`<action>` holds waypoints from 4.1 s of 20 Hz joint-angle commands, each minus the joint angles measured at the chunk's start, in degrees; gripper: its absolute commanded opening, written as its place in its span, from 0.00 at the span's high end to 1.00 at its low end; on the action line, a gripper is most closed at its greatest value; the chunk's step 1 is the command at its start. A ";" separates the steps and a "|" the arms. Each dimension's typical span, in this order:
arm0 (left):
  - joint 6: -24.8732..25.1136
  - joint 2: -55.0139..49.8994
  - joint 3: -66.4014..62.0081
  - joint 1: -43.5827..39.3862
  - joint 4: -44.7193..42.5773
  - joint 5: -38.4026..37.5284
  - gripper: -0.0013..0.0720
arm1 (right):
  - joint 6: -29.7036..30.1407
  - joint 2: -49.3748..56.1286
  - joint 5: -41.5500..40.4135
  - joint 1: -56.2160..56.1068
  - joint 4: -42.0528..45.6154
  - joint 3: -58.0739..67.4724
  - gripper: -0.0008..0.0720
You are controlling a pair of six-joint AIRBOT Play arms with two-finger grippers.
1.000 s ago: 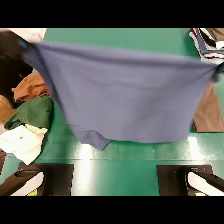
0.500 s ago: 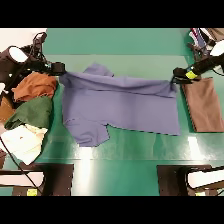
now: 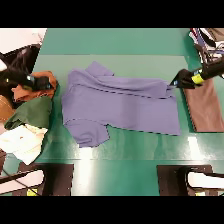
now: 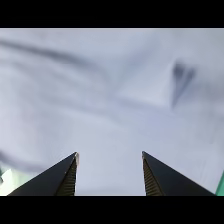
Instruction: Fold the shirts.
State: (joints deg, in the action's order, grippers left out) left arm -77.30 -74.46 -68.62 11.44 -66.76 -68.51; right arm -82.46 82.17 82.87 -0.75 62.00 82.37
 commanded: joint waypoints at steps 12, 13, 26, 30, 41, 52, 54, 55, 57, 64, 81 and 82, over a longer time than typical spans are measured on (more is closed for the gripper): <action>-0.07 9.70 33.66 0.48 11.04 7.54 0.15 | 1.11 -22.34 -4.90 2.73 -1.05 -21.84 0.37; -0.07 9.70 34.18 -0.79 11.04 8.50 0.15 | 1.09 -22.71 -4.94 2.73 -1.05 -21.84 0.37; -0.22 13.97 23.96 -4.81 9.79 6.93 0.95 | 1.11 -29.68 -0.50 24.52 5.27 -44.87 0.22; -0.24 14.05 23.52 -4.81 10.08 7.50 0.95 | 5.01 -29.68 -6.23 33.31 -1.36 -57.59 0.29; -0.24 14.16 23.43 -4.79 9.94 6.91 0.95 | 7.15 -17.70 -19.85 16.90 -11.19 -51.93 0.94; -5.99 30.42 -19.71 -4.79 3.08 -0.66 0.95 | 7.13 -36.76 -15.85 11.23 -10.75 -7.15 0.97; -6.95 30.42 -33.33 -4.79 3.06 -1.14 0.95 | 7.10 -38.64 -14.23 12.94 -10.78 3.30 0.97; -7.26 30.40 -39.10 -4.79 3.04 -0.76 0.95 | 7.10 -39.23 -12.68 14.69 -10.78 8.20 0.96; -8.44 30.40 -49.53 -4.79 2.84 -0.13 0.95 | 7.06 -39.01 -8.26 19.19 -10.80 16.70 0.97; -11.39 29.49 -53.62 -4.79 2.23 -0.72 0.95 | 2.29 -30.64 4.61 30.34 -11.02 38.51 0.97; -4.04 -17.29 -21.68 -4.81 6.80 1.03 0.95 | 1.27 18.27 3.76 2.38 9.68 20.68 0.97; -3.19 -19.71 -24.44 -4.81 6.80 2.99 0.95 | 1.27 20.85 3.23 2.38 9.55 24.26 0.97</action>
State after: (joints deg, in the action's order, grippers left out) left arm -82.74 -86.39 -89.76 6.61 -60.99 -70.83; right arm -81.17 93.80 88.42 2.85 70.46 100.07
